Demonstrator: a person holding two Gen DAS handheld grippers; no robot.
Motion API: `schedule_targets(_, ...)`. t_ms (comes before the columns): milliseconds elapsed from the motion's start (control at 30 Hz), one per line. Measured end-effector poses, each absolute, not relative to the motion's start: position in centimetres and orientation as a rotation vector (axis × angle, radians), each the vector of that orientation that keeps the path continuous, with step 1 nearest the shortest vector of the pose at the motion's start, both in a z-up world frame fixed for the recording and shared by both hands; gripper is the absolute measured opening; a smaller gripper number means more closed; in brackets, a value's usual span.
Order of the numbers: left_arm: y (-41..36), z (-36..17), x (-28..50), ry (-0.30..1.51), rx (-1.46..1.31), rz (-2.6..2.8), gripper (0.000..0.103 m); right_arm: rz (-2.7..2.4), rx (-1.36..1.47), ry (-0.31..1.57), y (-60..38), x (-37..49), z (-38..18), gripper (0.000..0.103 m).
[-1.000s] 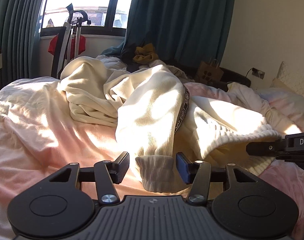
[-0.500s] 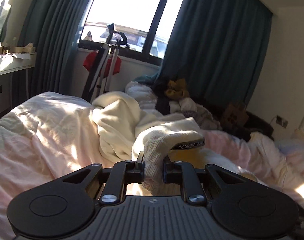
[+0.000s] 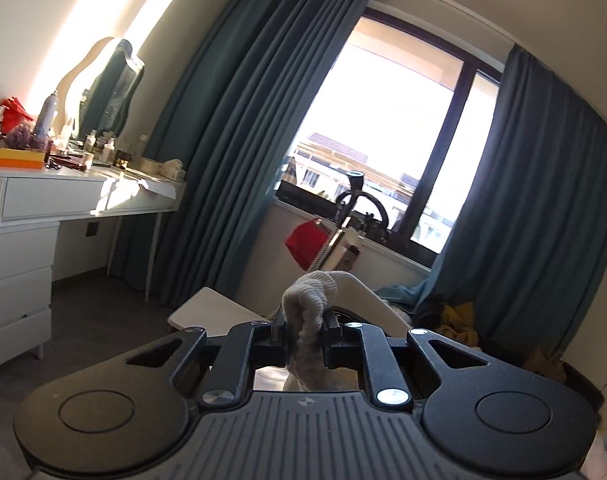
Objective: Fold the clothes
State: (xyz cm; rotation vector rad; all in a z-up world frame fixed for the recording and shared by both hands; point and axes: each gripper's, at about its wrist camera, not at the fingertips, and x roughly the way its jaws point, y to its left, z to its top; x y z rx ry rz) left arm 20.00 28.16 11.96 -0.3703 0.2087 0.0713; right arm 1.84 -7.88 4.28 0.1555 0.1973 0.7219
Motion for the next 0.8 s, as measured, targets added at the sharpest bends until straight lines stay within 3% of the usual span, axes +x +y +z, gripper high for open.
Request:
schedule_targets(133, 34.4, 8.9, 24.6, 0.282, -0.345, 0.183, 0.015, 0.843, 0.148, 0.25, -0.5, 4.6, 1.3, 0.012)
schedule_targets(267, 39.4, 1.9, 28.3, 0.414, -0.329, 0.257, 0.015, 0.88, 0.176, 0.352, 4.5, 8.8, -3.6, 0.012)
schedule_targets(400, 42.6, -5.0, 30.6, 0.517, -0.36, 0.285, 0.016, 0.853, 0.21, 0.486, 5.8, 12.1, -8.4, 0.012)
schedule_targets(533, 44.6, -7.2, 30.6, 0.537, -0.416, 0.266, 0.018, 0.84, 0.228, 0.521, 5.1, 13.7, -9.8, 0.012)
schedule_targets(700, 44.8, -5.7, 28.2, 0.529, -0.41, 0.275, 0.039, 0.858, 0.221, 0.548, 4.1, 13.9, -8.8, 0.02)
schedule_targets(767, 44.3, -4.9, 26.2, 0.515, -0.38, 0.278, 0.058, 0.851, 0.198, 0.564, 3.8, 12.9, -7.9, 0.023)
schedule_targets(800, 43.8, -4.4, 25.3, 0.515, -0.351, 0.29, 0.061, 0.844, 0.181, 0.577, 3.7, 12.4, -7.4, 0.024)
